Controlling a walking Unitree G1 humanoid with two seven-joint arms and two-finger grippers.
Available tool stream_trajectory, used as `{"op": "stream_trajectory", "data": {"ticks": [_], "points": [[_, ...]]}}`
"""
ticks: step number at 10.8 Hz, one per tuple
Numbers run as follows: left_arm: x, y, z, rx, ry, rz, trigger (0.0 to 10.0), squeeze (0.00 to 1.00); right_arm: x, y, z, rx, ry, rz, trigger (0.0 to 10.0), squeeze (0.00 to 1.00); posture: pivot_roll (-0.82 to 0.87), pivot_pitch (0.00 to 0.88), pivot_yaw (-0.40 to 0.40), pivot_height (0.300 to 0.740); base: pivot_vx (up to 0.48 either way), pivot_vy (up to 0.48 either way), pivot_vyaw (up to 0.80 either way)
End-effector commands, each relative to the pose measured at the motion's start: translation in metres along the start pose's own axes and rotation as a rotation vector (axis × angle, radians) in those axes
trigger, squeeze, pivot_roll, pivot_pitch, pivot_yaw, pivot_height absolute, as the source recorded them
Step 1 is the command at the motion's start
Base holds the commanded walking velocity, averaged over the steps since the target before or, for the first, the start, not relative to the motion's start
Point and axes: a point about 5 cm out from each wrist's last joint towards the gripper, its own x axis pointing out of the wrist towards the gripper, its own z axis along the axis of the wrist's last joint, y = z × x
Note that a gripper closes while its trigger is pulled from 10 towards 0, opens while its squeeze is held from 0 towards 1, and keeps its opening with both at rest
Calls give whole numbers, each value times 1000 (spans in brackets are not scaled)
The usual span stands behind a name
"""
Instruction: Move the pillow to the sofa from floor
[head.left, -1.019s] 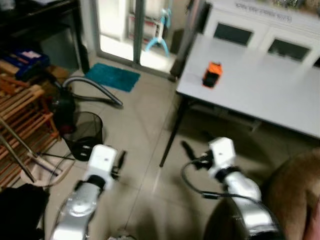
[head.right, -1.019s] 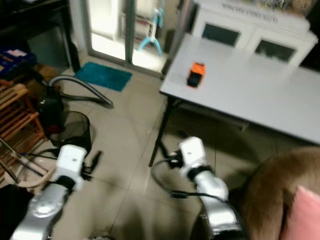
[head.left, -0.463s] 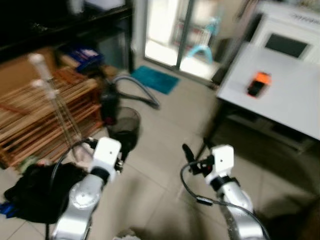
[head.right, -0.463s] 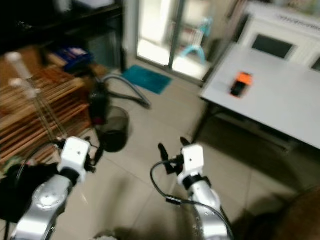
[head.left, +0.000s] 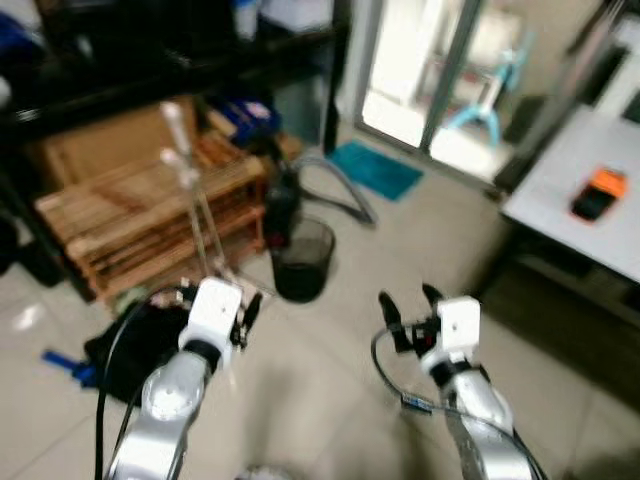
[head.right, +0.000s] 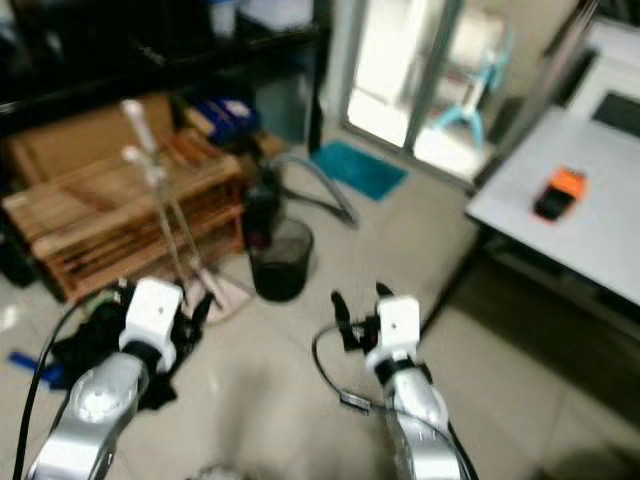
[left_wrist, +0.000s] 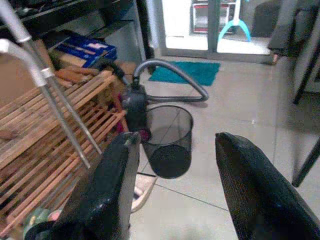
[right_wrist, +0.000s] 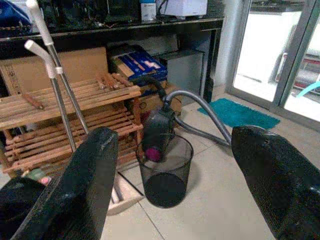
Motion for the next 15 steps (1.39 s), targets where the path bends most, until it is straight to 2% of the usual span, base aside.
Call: {"op": "stream_trajectory", "data": {"ticks": [1,2,6,8,12,15], "points": [[3,-2,0,-22,3,-13,10000,0,1,-1,-2,18,15,-30,10000,0,182,0,-59,740,247,0,0],[4,-2,-2,-29,7,-13,10000,0,1,0,-3,-2,29,-30,10000,0,176,0,-59,740,251,0,0],[10,-7,-2,-34,0,-26,10000,0,-3,-4,-5,28,40,-92,10000,0,163,0,-68,740,338,0,0],[13,-14,-6,-16,7,-67,10000,0,-4,-7,-5,34,46,-113,10000,0,149,0,-68,740,0,0,0],[21,-13,-9,23,4,-66,10000,0,-3,-13,-7,94,77,-179,10000,0,141,0,-70,740,0,0,0],[23,-24,-5,28,-31,-58,10000,0,-5,-26,-6,113,91,-223,10000,0,163,28,-118,740,0,0,0]]}}
